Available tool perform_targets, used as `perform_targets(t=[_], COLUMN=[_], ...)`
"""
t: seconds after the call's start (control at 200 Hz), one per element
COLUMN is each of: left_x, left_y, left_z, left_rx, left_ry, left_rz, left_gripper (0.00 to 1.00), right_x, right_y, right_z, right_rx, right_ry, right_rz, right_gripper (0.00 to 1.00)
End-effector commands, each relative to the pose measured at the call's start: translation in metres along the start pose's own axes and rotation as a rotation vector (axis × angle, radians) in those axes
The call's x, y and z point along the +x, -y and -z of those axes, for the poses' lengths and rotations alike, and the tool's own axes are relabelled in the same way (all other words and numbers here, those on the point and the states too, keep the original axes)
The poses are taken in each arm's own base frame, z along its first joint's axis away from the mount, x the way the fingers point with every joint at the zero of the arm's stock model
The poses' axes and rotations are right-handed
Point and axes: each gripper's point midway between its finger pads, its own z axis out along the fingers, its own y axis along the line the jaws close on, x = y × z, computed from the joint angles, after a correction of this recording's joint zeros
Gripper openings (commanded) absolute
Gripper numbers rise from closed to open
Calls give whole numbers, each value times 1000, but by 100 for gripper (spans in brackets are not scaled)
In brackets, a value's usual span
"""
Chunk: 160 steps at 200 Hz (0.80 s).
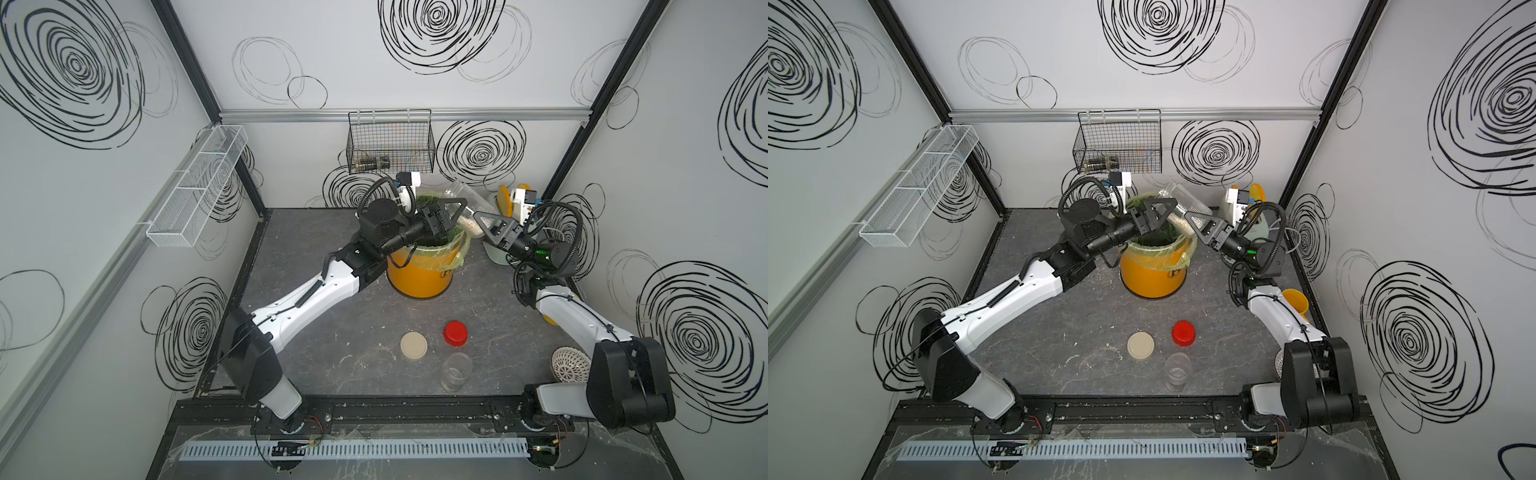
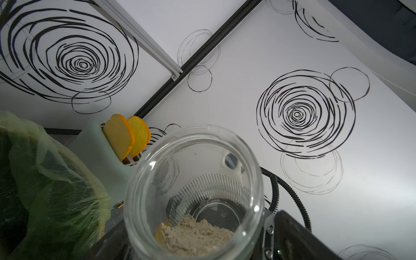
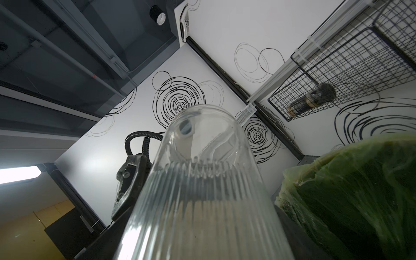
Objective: Empty expired oatmeal from jars
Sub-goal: Adjust the jar, then pour the expired oatmeal into the trash bin.
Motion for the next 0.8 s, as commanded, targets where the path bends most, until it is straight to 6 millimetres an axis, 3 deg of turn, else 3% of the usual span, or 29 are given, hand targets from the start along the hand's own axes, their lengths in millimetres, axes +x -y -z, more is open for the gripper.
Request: perform_targets(t=[0.0, 0.2, 0.545, 0.795], left_x=[-15, -21, -26, -24], left_y=[13, 12, -12, -32], left_z=[7, 23, 64, 95], left_rx=[36, -4, -129, -188], left_ry=[55, 79, 121, 128], left_rz=[-41, -90, -164, -171], left_gripper=[96, 96, 96, 96], right_x=[-15, -16, -28, -26], right_y=[-15, -2, 15, 30], right_z=[2, 3, 8, -5], right_rx=[13, 137, 303, 421], right_ry=[50, 8, 19, -59], right_rz=[90, 140, 246, 301], right_gripper=[25, 25, 24, 23])
